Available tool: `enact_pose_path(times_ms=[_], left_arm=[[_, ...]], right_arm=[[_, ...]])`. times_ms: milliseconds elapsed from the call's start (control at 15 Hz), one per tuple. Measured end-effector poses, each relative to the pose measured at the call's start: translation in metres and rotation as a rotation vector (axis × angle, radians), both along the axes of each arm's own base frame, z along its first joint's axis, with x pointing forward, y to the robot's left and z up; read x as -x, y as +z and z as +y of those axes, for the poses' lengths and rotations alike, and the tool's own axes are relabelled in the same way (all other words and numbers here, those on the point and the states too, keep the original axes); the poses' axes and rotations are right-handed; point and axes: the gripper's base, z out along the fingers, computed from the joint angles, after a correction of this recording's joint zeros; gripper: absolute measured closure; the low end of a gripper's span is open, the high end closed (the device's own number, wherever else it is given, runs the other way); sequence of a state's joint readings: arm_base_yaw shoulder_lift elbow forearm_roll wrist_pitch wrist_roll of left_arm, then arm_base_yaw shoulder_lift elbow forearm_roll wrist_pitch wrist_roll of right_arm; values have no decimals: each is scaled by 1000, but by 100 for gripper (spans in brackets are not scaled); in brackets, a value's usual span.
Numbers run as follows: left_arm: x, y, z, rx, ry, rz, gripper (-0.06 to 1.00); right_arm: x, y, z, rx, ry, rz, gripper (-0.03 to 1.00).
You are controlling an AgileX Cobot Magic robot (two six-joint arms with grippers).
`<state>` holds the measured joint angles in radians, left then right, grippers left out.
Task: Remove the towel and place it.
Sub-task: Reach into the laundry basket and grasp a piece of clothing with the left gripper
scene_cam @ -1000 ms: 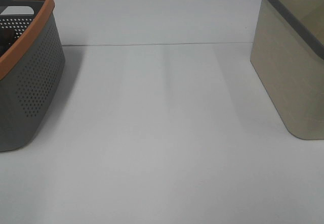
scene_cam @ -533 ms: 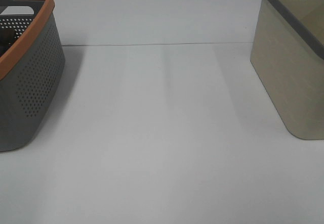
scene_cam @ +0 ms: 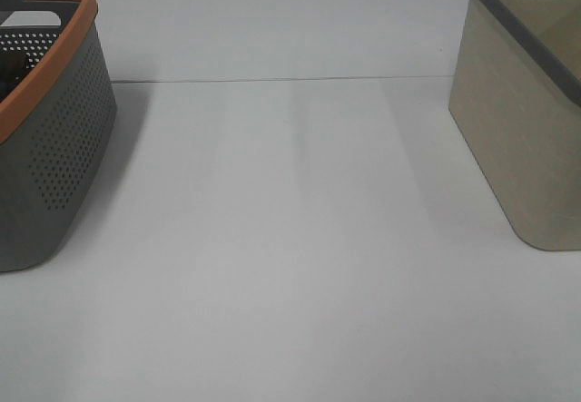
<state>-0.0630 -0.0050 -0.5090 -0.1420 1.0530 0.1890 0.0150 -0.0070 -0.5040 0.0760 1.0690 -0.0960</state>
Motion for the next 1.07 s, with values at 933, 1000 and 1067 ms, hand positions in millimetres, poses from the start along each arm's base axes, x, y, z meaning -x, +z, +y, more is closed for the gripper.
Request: enact_pose_path(times_ms=[933,1000,1067], left_arm=[[0,0,0,0,0,0,14],[0,0,0,2,-1,0,14],[0,0,0,2,-1,0,14]], right_arm=[[0,0,0,0,0,0,20],[0,0,0,0,0,0,20],[0,0,0,0,0,0,20]])
